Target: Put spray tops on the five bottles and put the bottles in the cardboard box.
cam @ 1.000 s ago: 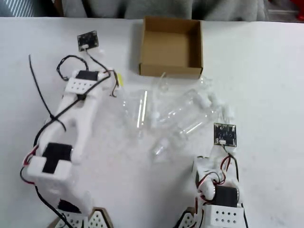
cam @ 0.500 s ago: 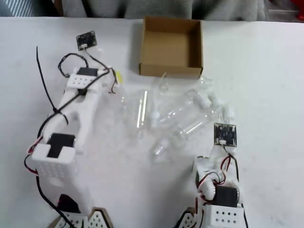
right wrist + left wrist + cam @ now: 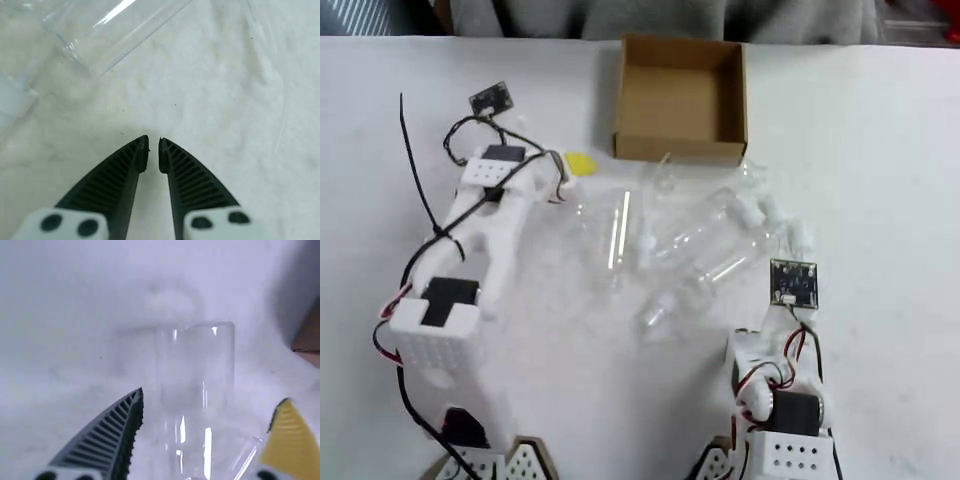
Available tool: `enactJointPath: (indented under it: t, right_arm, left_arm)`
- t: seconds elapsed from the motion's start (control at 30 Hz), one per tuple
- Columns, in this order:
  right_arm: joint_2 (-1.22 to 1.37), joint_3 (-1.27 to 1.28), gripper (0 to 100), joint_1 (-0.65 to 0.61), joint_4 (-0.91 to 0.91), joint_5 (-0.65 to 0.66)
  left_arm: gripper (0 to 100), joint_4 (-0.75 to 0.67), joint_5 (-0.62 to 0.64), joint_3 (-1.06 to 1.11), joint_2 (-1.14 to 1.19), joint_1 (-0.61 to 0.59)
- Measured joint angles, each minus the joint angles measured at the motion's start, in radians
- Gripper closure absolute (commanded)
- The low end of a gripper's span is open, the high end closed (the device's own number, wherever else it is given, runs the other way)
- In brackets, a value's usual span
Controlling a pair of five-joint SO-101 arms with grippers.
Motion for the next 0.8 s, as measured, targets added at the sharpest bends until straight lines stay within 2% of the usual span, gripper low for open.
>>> enactJointPath:
  t: [0.17, 0.4, 0.5, 0.57, 0.7, 0.8]
  right_arm:
    - [0.0, 0.0, 98.1, 0.0, 0.0, 0.0]
    - [0.0, 0.0, 98.1, 0.0, 0.0, 0.0]
    - [0.0, 0.0, 98.1, 0.0, 0.0, 0.0]
    - [0.0, 0.0, 98.1, 0.0, 0.0, 0.0]
    - [0.0, 0.0, 98.1, 0.0, 0.0, 0.0]
    - [0.0, 0.0, 98.1, 0.0, 0.0, 0.0]
  left_arm:
    - [64, 0.005, 0.0, -0.032, 0.097, 0.0]
    - [65, 0.163, -0.003, -0.186, 0.176, 0.0]
    - [74, 0.249, -0.097, -0.201, 0.18, 0.003]
    - [79, 0.324, -0.203, -0.209, 0.18, 0.014]
    - [80, 0.502, -0.434, -0.264, 0.18, 0.035]
    - [80, 0.591, -0.535, -0.281, 0.153, 0.031]
